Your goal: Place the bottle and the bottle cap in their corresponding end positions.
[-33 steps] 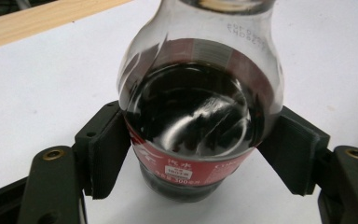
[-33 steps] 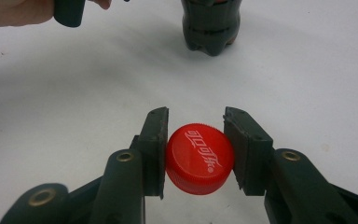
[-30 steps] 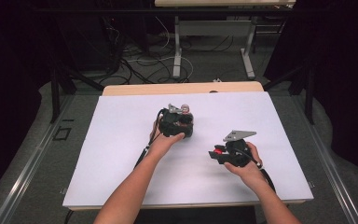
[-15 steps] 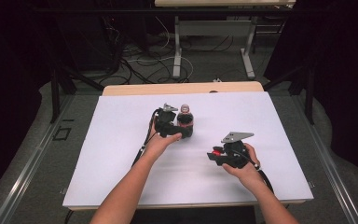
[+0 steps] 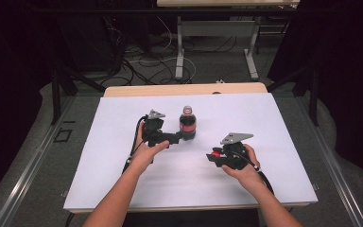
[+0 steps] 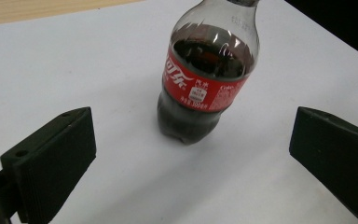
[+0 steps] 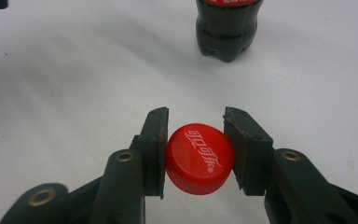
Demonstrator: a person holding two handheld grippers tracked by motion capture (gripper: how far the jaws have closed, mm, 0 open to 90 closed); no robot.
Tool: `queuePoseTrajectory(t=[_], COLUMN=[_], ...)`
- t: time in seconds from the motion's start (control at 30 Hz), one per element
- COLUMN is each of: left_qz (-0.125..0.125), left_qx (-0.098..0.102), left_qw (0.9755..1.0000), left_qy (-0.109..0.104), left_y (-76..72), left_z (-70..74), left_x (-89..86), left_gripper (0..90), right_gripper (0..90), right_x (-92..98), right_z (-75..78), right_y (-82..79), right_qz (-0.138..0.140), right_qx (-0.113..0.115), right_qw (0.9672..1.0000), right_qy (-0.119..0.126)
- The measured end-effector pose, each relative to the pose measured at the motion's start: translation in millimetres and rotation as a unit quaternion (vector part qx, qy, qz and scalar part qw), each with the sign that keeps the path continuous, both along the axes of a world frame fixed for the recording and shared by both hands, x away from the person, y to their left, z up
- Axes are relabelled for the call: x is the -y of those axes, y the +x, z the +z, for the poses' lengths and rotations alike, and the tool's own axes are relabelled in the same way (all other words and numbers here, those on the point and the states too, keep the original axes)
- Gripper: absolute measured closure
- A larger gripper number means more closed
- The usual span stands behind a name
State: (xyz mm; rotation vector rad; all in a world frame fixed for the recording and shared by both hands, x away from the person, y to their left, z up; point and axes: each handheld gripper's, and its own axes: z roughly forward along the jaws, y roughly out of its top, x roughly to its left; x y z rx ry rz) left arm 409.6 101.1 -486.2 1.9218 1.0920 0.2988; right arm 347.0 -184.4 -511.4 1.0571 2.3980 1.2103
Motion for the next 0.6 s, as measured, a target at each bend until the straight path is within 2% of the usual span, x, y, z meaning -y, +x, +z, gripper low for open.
queuePoseTrajectory(t=[0.07,0.13,0.17,0.23,0.27,0.3,0.4,0.43,0.53,0.6], left_qz=[0.004,0.008,0.010,0.010,0.012,0.014,0.015,0.013,0.015,0.015], left_qx=[0.008,0.004,0.007,0.010,0.011,0.013,0.019,0.017,0.020,0.023], left_qw=[1.0000,0.9999,0.9999,0.9999,0.9999,0.9998,0.9997,0.9998,0.9997,0.9996], left_qy=[-0.002,-0.005,-0.008,0.004,-0.001,-0.005,-0.003,-0.001,0.002,0.001], left_y=[-5.0,-9.5,-11.6,-16.5,-18.5,-20.9,-27.3,-29.5,-35.5,-38.7], left_z=[2.1,4.0,4.3,5.6,6.0,6.0,5.4,5.3,3.4,1.8], left_x=[-4.9,-8.7,-10.5,-13.8,-15.1,-17.0,-22.3,-24.5,-30.7,-35.1], left_gripper=[0.6,0.6,0.6,0.6,0.6,0.6,0.6,0.6,0.6,0.6], right_gripper=[60.4,60.3,60.4,60.4,60.3,60.4,60.3,60.3,60.4,60.4], right_x=[-1.9,-3.0,-4.1,-5.7,-6.6,-7.6,-10.5,-11.0,-13.8,-16.0], right_z=[-0.1,0.9,-0.3,0.5,-0.2,0.6,0.7,1.9,0.8,0.5], right_y=[0.8,1.3,2.2,2.4,3.0,2.6,3.6,3.3,5.7,6.9], right_qz=[0.001,0.004,0.004,0.006,0.006,0.004,0.004,0.005,0.010,0.008], right_qx=[0.002,-0.005,0.003,-0.001,0.005,-0.002,0.004,-0.002,0.010,0.009], right_qw=[1.0000,1.0000,1.0000,1.0000,1.0000,1.0000,0.9999,1.0000,0.9999,0.9999], right_qy=[0.000,-0.004,0.000,-0.001,0.001,0.001,0.010,0.006,0.007,0.010])
